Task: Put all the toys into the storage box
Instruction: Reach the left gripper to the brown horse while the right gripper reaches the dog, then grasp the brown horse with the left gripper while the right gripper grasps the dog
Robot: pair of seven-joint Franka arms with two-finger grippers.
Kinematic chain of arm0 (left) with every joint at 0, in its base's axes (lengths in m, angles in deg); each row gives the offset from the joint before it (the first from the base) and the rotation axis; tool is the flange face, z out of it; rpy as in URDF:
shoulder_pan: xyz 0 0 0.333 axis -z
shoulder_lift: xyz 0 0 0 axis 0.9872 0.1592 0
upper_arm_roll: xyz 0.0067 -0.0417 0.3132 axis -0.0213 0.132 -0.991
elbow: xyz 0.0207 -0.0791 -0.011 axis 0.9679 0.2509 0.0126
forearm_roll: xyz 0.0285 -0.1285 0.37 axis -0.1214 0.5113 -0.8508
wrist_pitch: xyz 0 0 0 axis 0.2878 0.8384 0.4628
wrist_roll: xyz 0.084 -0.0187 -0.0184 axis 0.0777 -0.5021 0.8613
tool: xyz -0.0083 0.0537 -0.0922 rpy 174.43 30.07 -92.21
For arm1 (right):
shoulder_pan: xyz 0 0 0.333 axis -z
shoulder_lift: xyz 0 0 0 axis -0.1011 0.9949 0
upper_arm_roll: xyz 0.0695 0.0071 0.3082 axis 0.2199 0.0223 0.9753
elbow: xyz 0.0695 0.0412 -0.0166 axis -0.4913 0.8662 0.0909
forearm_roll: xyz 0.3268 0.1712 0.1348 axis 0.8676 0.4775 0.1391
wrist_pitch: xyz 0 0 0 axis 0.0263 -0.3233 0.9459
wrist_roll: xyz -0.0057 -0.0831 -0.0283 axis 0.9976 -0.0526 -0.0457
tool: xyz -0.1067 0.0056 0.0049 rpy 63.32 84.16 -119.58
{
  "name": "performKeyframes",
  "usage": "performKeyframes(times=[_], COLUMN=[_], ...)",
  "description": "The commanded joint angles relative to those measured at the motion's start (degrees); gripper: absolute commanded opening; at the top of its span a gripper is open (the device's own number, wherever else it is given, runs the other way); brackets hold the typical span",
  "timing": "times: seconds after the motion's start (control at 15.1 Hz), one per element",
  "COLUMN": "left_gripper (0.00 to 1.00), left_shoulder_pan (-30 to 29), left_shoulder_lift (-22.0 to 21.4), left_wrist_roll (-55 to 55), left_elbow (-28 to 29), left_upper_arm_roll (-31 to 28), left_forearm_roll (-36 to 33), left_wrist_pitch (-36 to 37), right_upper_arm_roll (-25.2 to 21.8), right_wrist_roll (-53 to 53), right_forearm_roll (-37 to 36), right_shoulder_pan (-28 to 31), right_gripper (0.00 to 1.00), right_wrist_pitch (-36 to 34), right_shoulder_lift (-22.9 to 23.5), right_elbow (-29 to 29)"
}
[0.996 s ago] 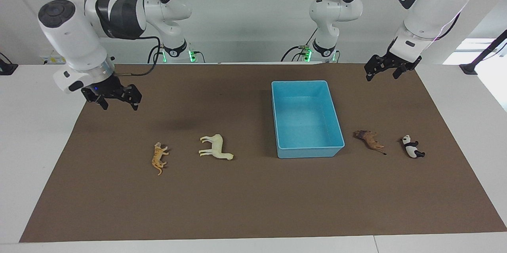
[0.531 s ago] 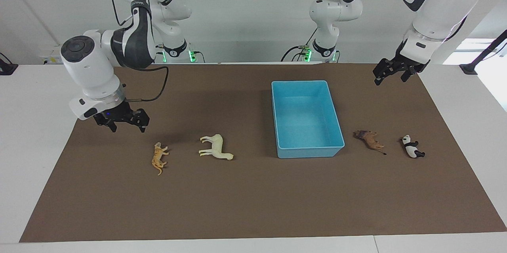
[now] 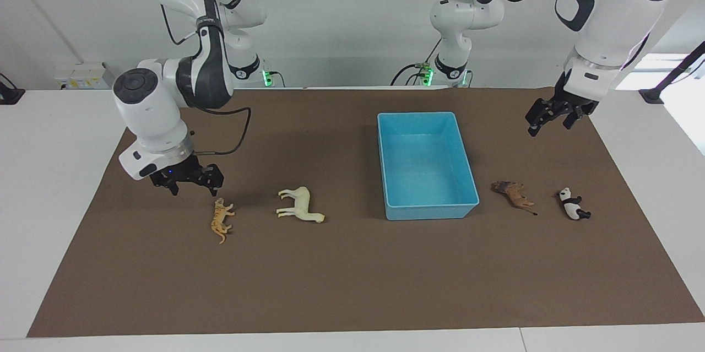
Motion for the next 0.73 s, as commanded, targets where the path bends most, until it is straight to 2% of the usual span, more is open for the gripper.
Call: performKeyframes(times=[0.0,0.13,0.33,0.66], left_gripper=[1.00,1.00,1.00,1.00], left_shoulder_pan=[-1.09,-1.18,-1.70,-0.83], left_shoulder_lift=[2.17,5.07,5.43,8.06], left_wrist_roll=[1.27,3.72,5.83,6.72], left_elbow=[5.79,6.50,11.77,14.59], left_upper_arm_roll=[0.52,0.52,0.52,0.52], left_forearm_roll=[-1.11,-1.11,-1.11,-1.11], left_wrist_pitch=[-10.14,-14.63,-21.06,-23.00], right_upper_arm_roll=[0.23,0.23,0.23,0.23], right_wrist_roll=[-0.72,-0.63,-0.28,1.21], right_forearm_roll=[-0.05,-0.05,-0.05,-0.05], right_shoulder_pan=[-0.87,-0.96,-0.96,-0.52], right_gripper=[1.00,1.00,1.00,1.00], right_wrist_pitch=[4.96,9.53,11.75,13.25], right_shoulder_lift=[2.66,2.84,3.10,2.75], right_elbow=[1.34,4.67,7.06,8.91])
